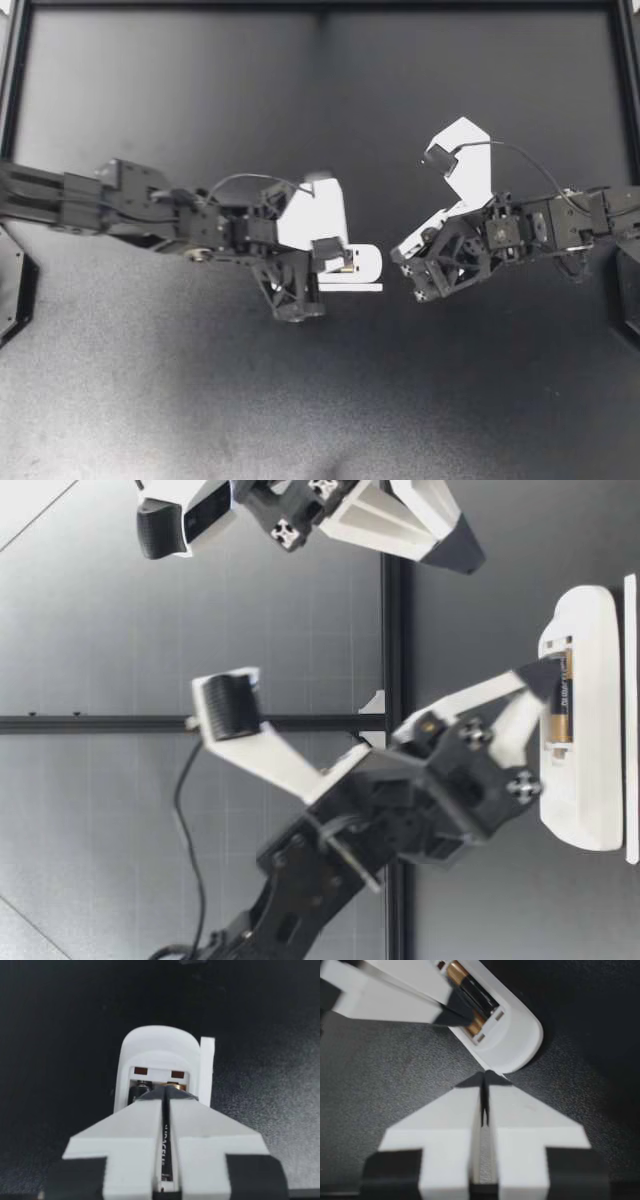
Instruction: Place the battery into the slot of the remote controller.
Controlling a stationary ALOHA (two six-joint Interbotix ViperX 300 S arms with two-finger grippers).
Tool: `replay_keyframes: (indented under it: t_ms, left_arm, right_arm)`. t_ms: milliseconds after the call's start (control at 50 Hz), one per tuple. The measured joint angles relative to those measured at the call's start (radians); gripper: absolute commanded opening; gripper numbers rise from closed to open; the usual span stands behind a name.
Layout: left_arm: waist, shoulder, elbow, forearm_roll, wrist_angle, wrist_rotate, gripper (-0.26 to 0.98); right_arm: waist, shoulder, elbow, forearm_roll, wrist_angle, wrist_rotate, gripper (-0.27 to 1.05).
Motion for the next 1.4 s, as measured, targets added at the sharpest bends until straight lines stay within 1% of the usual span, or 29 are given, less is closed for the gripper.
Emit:
replay_keyframes:
  t_ms: [80,180,340,460,560,680,740,800,920,1040,1400]
  left_arm:
    - [0.003,0.012,-0.012,0.002,0.005,-0.008,-0.16]
    - [0.006,0.014,-0.011,-0.003,0.011,-0.015,-0.16]
    - [0.006,-0.031,0.032,-0.008,0.015,-0.015,-0.16]
    - [0.000,-0.104,0.069,-0.008,0.006,-0.011,-0.16]
    - [-0.003,-0.198,0.112,-0.006,-0.028,-0.011,-0.16]
    - [-0.002,-0.316,0.186,-0.008,-0.084,-0.008,-0.16]
    - [-0.002,-0.376,0.224,-0.008,-0.117,-0.006,-0.16]
    - [-0.002,-0.422,0.256,-0.008,-0.144,-0.006,-0.16]
    - [-0.002,-0.491,0.311,-0.008,-0.183,-0.006,-0.16]
    - [-0.002,-0.520,0.336,-0.008,-0.210,-0.005,-0.16]
    - [-0.002,-0.526,0.345,-0.008,-0.238,-0.002,-0.16]
  right_arm:
    - [0.000,0.002,0.002,-0.002,-0.005,0.002,-0.09]
    - [0.000,0.002,0.002,-0.005,-0.008,0.002,-0.09]
    - [0.000,-0.002,-0.014,-0.046,-0.009,-0.003,-0.09]
    - [0.000,-0.018,-0.038,-0.146,-0.014,-0.009,-0.09]
    - [0.000,-0.038,-0.061,-0.287,-0.015,-0.029,-0.09]
    - [0.000,-0.064,-0.075,-0.442,-0.015,-0.058,-0.09]
    - [0.002,-0.075,-0.077,-0.488,-0.017,-0.077,-0.09]
    - [0.000,-0.084,-0.080,-0.512,-0.018,-0.087,-0.09]
    - [0.000,-0.095,-0.089,-0.523,-0.023,-0.100,-0.09]
    - [0.000,-0.098,-0.092,-0.525,-0.041,-0.100,-0.09]
    - [0.000,-0.098,-0.095,-0.525,-0.069,-0.100,-0.09]
